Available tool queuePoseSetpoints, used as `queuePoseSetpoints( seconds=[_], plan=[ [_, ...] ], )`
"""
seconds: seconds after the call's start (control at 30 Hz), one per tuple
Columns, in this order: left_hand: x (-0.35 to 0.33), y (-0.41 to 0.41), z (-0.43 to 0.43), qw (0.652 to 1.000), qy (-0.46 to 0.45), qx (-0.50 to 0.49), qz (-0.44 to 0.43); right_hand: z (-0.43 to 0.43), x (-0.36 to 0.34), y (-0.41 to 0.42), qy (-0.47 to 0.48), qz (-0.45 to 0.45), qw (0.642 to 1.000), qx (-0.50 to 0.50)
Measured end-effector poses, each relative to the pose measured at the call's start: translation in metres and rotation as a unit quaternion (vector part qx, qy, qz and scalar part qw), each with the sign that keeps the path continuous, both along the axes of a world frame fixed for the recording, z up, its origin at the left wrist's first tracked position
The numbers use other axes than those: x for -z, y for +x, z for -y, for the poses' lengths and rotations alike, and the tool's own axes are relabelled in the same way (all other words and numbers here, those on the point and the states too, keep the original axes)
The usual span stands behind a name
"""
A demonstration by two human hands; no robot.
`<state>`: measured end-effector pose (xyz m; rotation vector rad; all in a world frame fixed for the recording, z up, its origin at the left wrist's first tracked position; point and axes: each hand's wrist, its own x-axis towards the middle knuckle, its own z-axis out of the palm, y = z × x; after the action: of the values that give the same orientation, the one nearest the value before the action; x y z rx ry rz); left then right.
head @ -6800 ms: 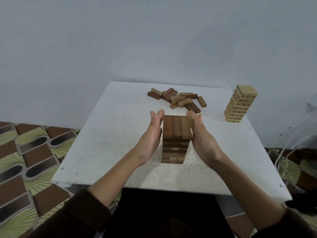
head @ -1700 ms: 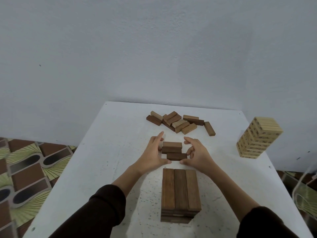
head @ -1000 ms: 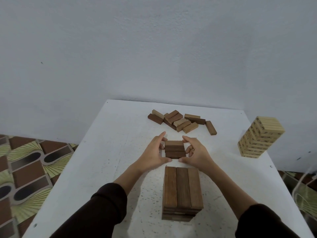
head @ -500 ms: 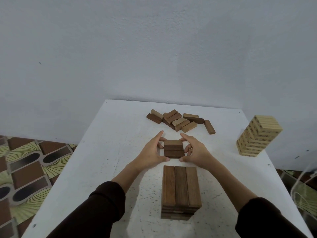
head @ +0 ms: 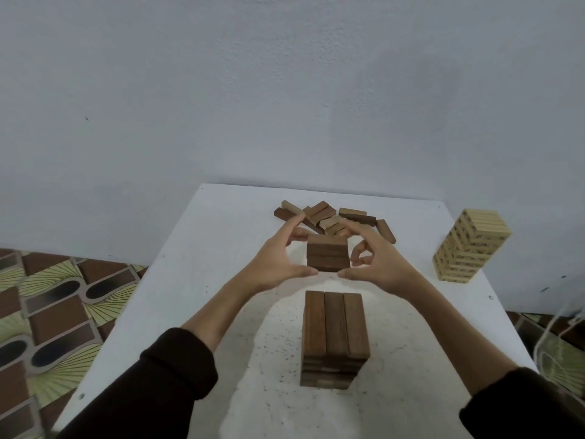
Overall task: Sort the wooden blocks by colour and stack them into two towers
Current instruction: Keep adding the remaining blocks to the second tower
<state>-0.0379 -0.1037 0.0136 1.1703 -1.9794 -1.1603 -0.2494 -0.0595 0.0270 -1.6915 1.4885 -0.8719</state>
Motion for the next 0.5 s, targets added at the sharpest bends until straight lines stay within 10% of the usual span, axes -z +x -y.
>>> queuePoseSetpoints(
  seconds=[0.5],
  plan=[
    [-0.049, 0.023, -0.077, 0.99, 0.028, 0.031, -0.136, -0.081, -0.049, 0.016, -0.057, 0.06, 0.996, -0.037]
  ],
)
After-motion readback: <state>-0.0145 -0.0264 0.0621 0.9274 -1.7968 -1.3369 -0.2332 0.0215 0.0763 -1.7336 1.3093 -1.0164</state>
